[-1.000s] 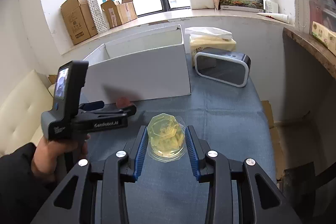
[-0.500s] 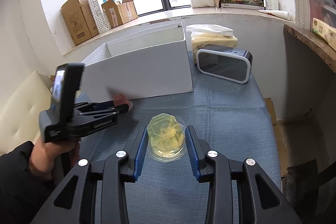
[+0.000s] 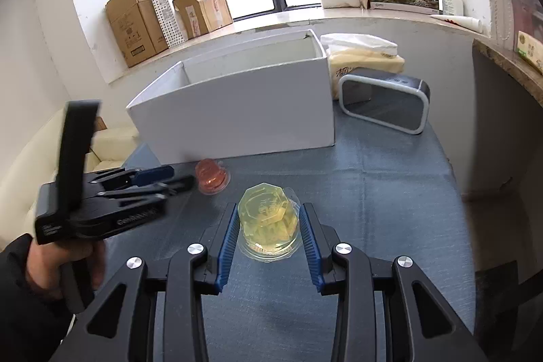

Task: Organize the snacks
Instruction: 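Carry both jelly cups into the white box and open both grippers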

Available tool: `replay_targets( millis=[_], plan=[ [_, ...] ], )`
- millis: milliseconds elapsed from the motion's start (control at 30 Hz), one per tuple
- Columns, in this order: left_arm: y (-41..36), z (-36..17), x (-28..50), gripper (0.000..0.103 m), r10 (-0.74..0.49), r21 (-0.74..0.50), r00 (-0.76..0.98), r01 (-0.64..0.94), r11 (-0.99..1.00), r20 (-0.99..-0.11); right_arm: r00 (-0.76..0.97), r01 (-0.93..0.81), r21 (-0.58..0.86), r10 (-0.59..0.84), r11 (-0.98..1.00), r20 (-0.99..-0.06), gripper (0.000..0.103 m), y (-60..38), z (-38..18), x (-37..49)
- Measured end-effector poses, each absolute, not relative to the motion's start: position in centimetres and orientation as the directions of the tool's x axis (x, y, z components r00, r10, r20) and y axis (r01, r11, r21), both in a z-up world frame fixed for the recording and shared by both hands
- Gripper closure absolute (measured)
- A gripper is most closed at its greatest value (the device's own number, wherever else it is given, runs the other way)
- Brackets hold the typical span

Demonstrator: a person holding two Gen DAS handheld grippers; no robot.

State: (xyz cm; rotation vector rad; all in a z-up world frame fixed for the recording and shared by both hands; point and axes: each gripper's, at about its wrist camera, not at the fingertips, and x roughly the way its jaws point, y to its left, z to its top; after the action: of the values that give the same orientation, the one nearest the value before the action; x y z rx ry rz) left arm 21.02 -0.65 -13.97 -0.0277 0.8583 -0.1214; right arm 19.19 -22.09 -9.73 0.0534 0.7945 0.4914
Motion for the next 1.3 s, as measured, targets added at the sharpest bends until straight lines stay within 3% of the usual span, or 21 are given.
replay_targets(
  millis=[267, 333, 367, 733, 1067, 1300],
  plan=[
    [-2.9, -15.5, 23.6, 0.008, -0.093, -0.035, 0.644, 0.103, 0.994, -0.759, 0.600, -0.383, 0.235, 0.434, 0.894, -0.672, 0.064, -23.3, -9.9, 19.1],
    [-2.8, -15.7, 23.9, 0.027, -0.102, -0.047, 0.641, 0.101, 0.994, -0.761, 0.602, -0.376, 0.234, 0.429, 0.896, -0.674, 0.064, -23.6, -9.9, 19.1],
    [-2.8, -15.7, 23.9, 0.062, -0.090, -0.041, 0.635, 0.091, 0.995, -0.767, 0.601, -0.374, 0.236, 0.428, 0.897, -0.675, 0.064, -23.7, -10.0, 19.1],
    [-1.6, -14.1, 21.5, 0.062, -0.124, -0.056, 0.665, 0.122, 0.991, -0.736, 0.596, -0.380, 0.245, 0.439, 0.892, -0.672, 0.064, -23.3, -10.2, 19.4],
    [2.5, -3.8, 18.5, 0.062, -0.147, -0.088, 0.797, 0.117, 0.989, -0.585, 0.629, -0.443, 0.207, 0.467, 0.872, -0.622, 0.064, -19.9, -6.0, 23.0],
    [5.9, 1.2, 21.5, 0.062, -0.107, -0.087, 0.844, 0.072, 0.994, -0.526, 0.655, -0.493, 0.170, 0.493, 0.853, -0.572, 0.064, -15.5, -1.1, 28.8]
  ],
)
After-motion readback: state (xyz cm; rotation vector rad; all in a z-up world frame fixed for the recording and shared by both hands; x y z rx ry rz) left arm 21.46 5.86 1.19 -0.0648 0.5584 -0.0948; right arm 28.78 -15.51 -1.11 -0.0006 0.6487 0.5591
